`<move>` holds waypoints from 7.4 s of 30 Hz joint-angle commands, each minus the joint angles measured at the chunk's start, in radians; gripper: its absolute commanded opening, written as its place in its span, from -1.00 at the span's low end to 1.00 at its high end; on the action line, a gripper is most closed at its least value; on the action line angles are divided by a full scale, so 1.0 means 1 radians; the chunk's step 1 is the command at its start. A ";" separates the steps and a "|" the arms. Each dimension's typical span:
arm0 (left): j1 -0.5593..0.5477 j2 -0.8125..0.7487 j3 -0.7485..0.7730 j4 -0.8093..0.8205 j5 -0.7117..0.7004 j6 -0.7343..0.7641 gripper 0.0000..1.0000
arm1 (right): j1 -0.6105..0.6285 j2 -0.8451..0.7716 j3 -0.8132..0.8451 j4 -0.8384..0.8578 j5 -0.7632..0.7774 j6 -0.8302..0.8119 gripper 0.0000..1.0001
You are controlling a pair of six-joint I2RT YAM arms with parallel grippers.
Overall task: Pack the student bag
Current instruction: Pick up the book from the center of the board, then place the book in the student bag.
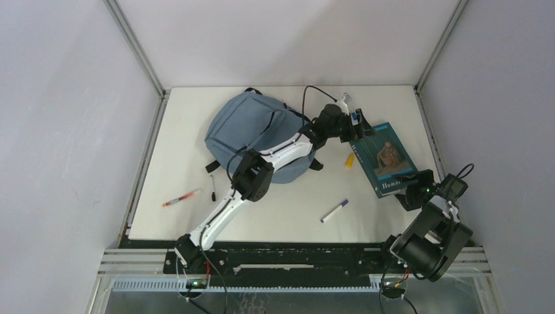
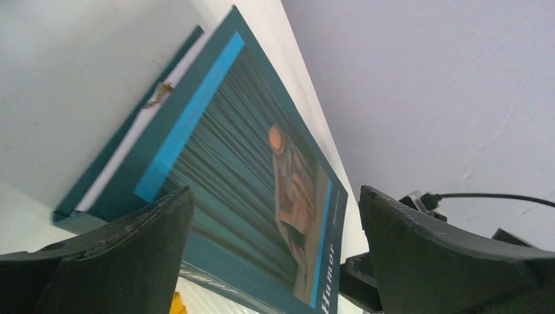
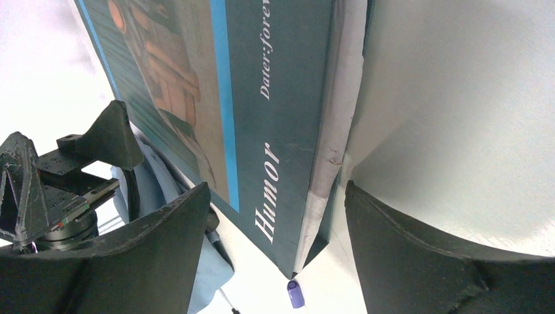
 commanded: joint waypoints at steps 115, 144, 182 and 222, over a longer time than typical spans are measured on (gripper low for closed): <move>0.761 -1.546 -1.354 -0.189 0.716 0.178 -0.69 | 0.877 0.565 0.489 1.603 -0.604 1.061 0.58; 0.761 -1.620 -1.391 -0.186 0.781 0.196 -0.74 | 1.020 0.493 0.504 1.655 -0.570 0.948 0.91; 0.001 -0.986 -0.803 -0.717 -0.586 0.842 0.83 | 0.415 -0.274 0.499 -0.320 0.152 0.038 -1.00; -0.031 -0.769 -0.669 -0.782 -0.569 0.867 0.31 | 0.415 -0.260 0.499 -0.296 0.121 0.042 -1.00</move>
